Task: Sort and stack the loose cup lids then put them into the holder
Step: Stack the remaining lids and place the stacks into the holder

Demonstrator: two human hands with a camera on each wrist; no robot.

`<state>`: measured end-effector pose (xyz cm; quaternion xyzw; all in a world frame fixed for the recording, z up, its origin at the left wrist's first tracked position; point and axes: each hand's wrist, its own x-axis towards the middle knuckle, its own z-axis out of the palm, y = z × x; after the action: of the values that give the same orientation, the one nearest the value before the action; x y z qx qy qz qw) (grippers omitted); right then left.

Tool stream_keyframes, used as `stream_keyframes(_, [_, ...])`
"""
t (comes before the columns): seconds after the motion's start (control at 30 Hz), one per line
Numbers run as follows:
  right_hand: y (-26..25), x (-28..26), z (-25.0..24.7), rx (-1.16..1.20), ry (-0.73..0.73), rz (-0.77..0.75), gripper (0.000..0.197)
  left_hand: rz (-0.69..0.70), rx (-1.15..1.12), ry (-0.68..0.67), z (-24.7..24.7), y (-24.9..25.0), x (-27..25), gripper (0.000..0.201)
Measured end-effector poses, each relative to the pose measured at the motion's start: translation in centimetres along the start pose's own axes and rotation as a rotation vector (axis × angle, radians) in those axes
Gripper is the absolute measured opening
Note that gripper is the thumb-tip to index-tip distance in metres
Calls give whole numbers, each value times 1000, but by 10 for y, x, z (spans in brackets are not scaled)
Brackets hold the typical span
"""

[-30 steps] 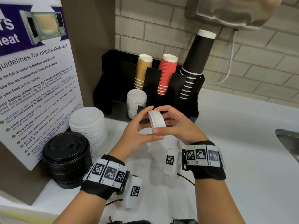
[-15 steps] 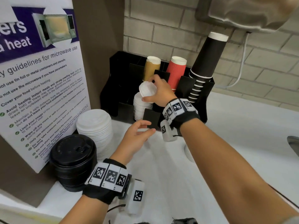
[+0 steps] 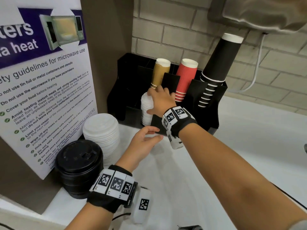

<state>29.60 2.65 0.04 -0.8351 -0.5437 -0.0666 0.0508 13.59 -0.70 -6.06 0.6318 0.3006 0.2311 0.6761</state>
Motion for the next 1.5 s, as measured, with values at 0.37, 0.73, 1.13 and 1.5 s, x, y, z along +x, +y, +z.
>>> stream_keyframes(0.37, [13,-30,-27,243,207,56,54,14,2,-12,1,1,-1,18])
stream_keyframes(0.73, [121,-174,-15,492,-254,760,43,21,-2,-19,5,9,-3,17])
stream_keyframes(1.13, [110,-186,16,366,-436,731,79,8,4,-50,8,11,-10,15])
stream_keyframes(1.5, [56,-165,-34,1035,-288,218,70,153,15,-304,19,16,-17,90])
